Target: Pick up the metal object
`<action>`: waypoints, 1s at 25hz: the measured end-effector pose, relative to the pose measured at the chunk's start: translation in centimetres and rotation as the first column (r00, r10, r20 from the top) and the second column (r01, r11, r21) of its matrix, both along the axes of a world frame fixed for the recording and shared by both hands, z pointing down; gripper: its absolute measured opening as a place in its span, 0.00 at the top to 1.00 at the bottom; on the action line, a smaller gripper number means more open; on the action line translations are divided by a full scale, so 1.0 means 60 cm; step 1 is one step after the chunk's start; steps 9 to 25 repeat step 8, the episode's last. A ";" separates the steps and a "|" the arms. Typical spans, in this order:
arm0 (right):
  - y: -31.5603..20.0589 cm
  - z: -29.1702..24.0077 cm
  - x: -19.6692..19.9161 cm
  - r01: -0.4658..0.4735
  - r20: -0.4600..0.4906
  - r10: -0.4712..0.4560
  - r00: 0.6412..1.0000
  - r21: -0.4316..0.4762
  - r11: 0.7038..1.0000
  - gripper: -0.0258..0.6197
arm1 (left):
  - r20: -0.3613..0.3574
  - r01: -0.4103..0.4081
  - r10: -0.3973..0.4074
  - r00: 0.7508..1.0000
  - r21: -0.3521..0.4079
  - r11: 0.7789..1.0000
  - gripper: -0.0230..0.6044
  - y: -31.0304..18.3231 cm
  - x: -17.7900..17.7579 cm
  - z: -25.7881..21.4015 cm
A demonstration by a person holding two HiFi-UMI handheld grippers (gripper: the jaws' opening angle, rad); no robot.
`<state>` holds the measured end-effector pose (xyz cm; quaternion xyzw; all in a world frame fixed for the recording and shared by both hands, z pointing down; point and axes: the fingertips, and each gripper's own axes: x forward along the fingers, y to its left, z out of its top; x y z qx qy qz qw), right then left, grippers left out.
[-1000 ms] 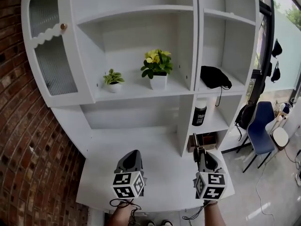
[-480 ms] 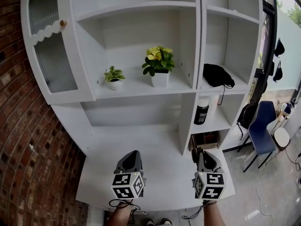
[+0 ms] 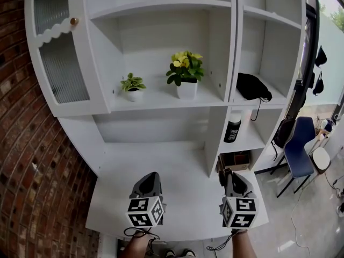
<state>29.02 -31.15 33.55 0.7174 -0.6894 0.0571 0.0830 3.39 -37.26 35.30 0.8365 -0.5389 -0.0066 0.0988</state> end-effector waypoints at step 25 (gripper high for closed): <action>-0.004 0.005 0.000 -0.003 -0.001 0.003 1.000 -0.011 1.000 0.95 | -0.004 0.000 0.000 1.000 -0.007 1.000 0.95 -0.007 -0.002 0.005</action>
